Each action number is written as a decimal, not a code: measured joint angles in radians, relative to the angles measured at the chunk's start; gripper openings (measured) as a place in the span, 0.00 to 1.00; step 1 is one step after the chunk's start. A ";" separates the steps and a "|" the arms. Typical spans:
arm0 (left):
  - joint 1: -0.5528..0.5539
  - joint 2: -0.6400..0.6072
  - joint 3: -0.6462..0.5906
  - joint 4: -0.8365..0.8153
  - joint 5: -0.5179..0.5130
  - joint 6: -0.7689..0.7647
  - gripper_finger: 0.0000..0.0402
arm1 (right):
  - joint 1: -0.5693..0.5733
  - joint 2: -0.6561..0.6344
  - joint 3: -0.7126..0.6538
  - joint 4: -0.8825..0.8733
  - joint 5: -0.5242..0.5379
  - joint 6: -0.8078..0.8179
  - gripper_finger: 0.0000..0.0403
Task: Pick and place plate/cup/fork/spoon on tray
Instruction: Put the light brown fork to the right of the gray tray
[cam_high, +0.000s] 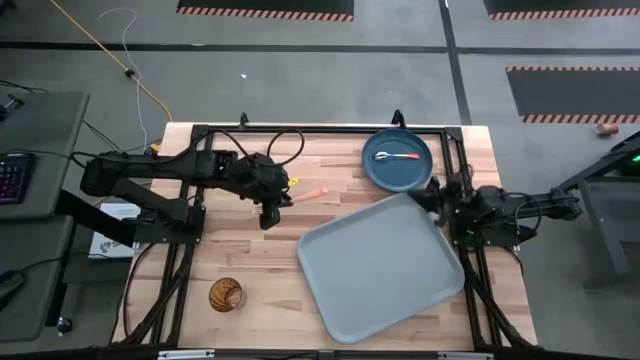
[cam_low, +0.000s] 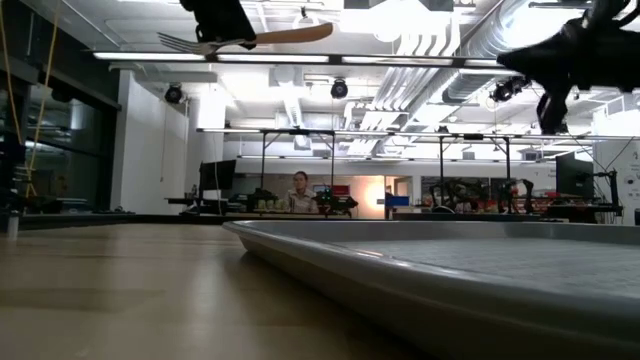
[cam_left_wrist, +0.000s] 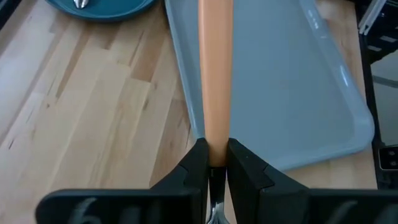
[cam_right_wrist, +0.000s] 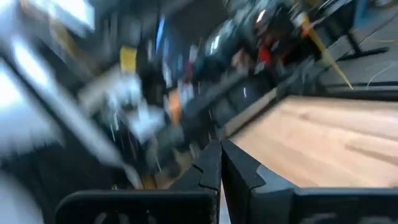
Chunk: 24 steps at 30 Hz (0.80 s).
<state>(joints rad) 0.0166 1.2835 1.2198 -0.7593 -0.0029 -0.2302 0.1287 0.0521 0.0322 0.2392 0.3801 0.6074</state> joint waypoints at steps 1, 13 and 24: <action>0.000 0.000 0.000 0.000 0.000 0.000 0.07 | 0.000 0.000 0.000 0.041 0.035 0.038 0.00; 0.001 0.000 0.000 0.004 -0.002 0.026 0.07 | 0.000 0.087 0.000 0.412 0.165 0.157 0.00; 0.004 0.059 0.000 0.002 -0.009 0.084 0.07 | -0.008 0.699 0.288 0.343 0.090 0.347 0.17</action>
<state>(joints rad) 0.0208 1.3421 1.2194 -0.7575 -0.0116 -0.1463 0.1211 0.7511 0.3204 0.5827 0.4697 0.9541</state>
